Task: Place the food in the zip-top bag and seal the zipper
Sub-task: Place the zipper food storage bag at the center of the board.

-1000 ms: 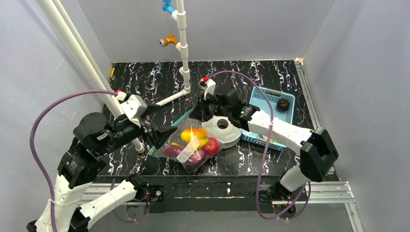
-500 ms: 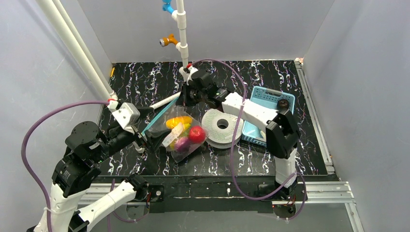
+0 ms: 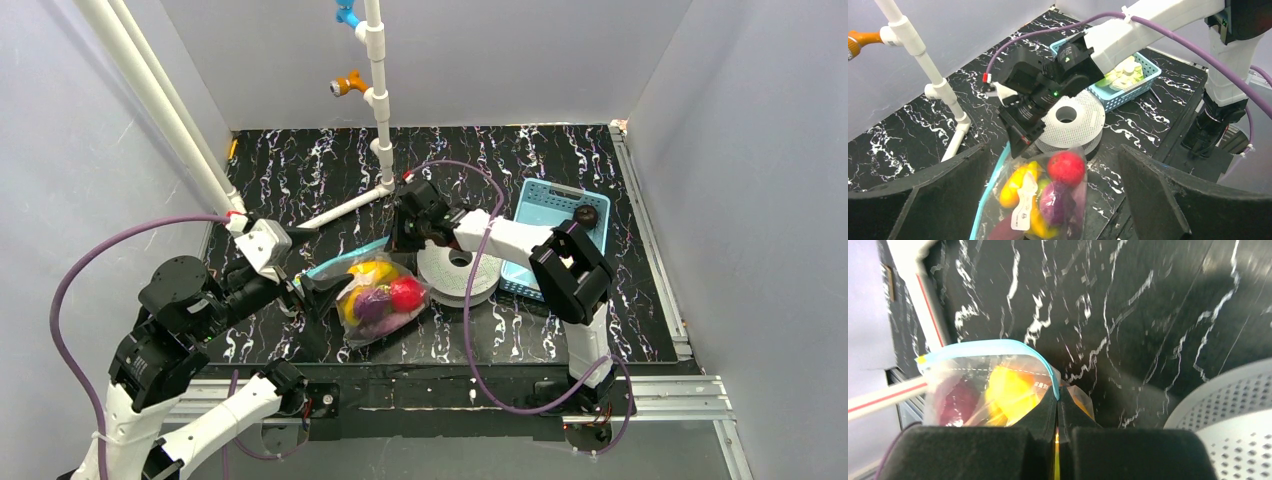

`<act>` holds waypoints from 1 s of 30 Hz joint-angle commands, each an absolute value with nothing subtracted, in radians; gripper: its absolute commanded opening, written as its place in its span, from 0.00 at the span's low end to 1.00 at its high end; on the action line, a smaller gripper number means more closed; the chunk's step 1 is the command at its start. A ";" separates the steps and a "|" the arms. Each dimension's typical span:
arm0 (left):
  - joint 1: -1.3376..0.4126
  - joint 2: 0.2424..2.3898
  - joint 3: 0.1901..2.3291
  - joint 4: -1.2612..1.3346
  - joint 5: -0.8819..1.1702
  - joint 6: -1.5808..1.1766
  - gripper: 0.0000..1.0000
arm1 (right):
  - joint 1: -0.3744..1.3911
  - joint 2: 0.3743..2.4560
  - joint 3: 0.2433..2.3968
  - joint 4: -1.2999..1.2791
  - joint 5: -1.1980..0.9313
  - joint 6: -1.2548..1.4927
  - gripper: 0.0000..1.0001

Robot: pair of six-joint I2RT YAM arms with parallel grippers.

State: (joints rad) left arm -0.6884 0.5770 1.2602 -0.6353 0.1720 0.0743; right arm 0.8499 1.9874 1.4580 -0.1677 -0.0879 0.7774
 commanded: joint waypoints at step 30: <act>-0.684 0.541 1.294 -0.468 -0.160 0.085 0.98 | 0.811 1.393 1.473 -0.427 0.383 0.217 0.98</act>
State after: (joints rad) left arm -0.6880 0.5759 1.2568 -0.5503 -0.0372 0.0516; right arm 0.8296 1.5452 1.5020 -0.3563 0.1783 0.3605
